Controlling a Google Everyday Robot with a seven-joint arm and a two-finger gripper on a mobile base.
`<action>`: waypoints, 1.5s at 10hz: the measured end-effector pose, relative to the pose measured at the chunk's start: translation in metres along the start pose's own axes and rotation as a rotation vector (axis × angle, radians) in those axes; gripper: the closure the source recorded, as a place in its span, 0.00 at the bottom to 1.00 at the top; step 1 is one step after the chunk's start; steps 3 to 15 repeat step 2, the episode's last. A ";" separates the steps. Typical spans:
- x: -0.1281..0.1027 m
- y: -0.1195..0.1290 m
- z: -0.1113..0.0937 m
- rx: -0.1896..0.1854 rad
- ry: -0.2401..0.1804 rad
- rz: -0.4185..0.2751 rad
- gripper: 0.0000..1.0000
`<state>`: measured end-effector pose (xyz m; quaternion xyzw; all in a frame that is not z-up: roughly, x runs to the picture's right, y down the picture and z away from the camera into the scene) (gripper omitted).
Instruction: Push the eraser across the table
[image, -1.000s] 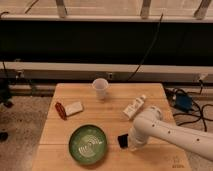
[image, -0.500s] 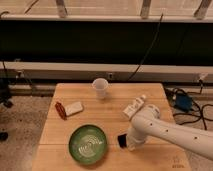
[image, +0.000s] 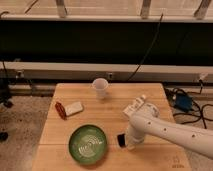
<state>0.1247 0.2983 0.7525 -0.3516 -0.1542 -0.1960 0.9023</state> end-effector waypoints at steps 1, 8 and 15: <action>-0.001 -0.002 0.000 -0.002 0.000 -0.011 0.98; -0.002 -0.003 -0.001 -0.002 0.000 -0.017 0.98; -0.002 -0.003 -0.001 -0.002 0.000 -0.017 0.98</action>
